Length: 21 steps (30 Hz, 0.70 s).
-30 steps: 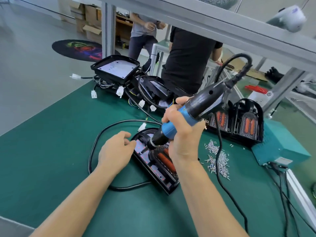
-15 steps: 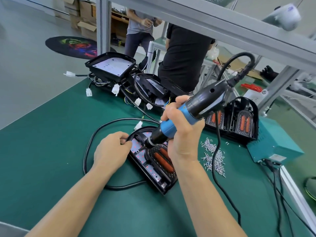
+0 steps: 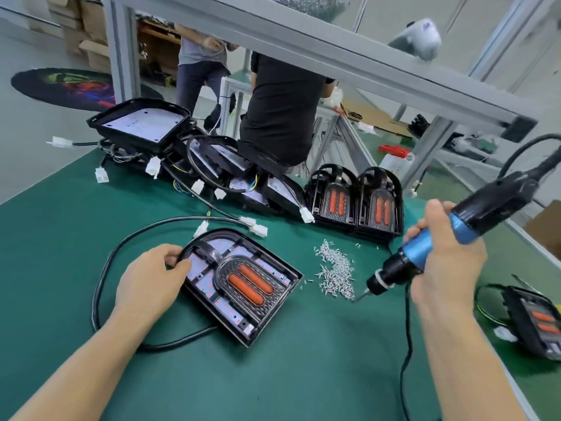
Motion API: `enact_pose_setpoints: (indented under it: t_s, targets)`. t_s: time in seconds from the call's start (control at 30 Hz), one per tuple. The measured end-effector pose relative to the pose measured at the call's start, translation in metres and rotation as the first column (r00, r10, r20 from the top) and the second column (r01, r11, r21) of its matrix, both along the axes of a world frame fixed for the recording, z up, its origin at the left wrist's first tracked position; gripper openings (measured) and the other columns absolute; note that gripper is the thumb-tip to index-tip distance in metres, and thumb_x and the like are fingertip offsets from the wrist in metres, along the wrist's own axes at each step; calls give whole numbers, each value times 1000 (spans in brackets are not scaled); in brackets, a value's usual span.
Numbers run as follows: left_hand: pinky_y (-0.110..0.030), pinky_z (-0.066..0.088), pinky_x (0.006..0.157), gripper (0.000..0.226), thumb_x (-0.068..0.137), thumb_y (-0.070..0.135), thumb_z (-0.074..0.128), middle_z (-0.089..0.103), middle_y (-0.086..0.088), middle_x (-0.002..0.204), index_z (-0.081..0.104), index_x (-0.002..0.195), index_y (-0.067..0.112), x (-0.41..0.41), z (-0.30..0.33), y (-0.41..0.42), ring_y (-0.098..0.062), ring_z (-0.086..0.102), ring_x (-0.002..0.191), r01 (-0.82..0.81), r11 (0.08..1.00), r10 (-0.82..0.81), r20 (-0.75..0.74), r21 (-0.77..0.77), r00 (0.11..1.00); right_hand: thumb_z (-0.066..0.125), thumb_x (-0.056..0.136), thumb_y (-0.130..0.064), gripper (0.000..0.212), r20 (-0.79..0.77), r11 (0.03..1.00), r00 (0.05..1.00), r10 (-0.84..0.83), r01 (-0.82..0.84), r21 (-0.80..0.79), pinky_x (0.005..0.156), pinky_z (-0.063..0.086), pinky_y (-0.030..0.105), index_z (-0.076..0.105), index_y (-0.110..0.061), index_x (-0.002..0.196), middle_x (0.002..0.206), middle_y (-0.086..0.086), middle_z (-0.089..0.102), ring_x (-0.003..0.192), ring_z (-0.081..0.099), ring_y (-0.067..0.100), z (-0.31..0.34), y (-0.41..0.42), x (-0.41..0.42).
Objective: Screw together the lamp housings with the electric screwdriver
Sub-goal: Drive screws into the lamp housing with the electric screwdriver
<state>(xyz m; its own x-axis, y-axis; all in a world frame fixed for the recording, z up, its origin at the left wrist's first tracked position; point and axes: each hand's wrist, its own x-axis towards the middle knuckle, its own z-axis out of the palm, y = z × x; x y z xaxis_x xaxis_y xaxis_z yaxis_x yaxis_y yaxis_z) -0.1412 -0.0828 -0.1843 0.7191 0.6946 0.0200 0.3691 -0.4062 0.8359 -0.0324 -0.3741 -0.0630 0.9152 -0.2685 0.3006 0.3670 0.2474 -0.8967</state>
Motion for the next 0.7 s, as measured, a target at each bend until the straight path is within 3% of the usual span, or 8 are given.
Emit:
enact_pose_setpoints:
  t_s: [0.17,0.27,0.37,0.47,0.53,0.6,0.7]
  targets:
    - [-34,45,80,14,86,24,60,64,6,94,65,98,27,1,-1,-2,-23,59,90,-24,999,25,-22,39,999,71,88,-30,29,-262,965,963,-59,-11,-261,46,47,23,47,-17,96,69,5,53,46,54,12,-21,-62,18]
    - [-34,44,78,16,85,23,60,64,6,95,66,100,26,2,-1,-2,-23,58,91,-28,999,30,-32,46,999,70,87,-38,37,-443,865,889,-111,-133,-484,50,48,28,51,-10,101,70,9,55,51,56,18,-38,-83,29]
    - [-33,43,78,17,85,22,60,62,5,94,66,101,24,1,0,-2,-24,58,92,-23,997,26,-40,67,999,68,87,-45,43,-566,765,805,-178,-249,-594,59,50,33,53,-5,91,66,13,55,53,58,24,-55,-94,37]
    - [-32,42,77,17,85,22,60,63,4,95,66,100,25,1,0,-2,-24,58,91,-21,996,25,-46,84,999,65,87,-52,61,-610,621,743,-273,-348,-702,48,45,20,49,3,109,72,11,53,46,60,18,-69,-96,44]
    - [-33,42,78,17,85,23,60,64,3,96,66,101,25,0,0,-2,-24,58,92,-17,996,20,-44,89,999,62,88,-55,79,-605,514,729,-320,-403,-757,60,49,28,37,4,134,100,17,59,73,69,26,-76,-93,49]
    - [-33,42,79,17,85,23,60,64,3,96,66,101,24,0,0,-2,-24,58,92,-14,996,18,-40,90,999,56,89,-60,91,-511,296,752,-416,-420,-858,82,44,35,23,4,145,133,21,51,111,60,34,-82,-91,53]
    - [-33,41,79,17,86,23,60,64,3,97,66,102,23,-1,0,-3,-24,57,92,-6,995,10,-40,100,999,53,89,-63,85,-406,130,784,-470,-394,-910,82,41,38,29,1,140,131,19,54,116,55,35,-88,-83,58]
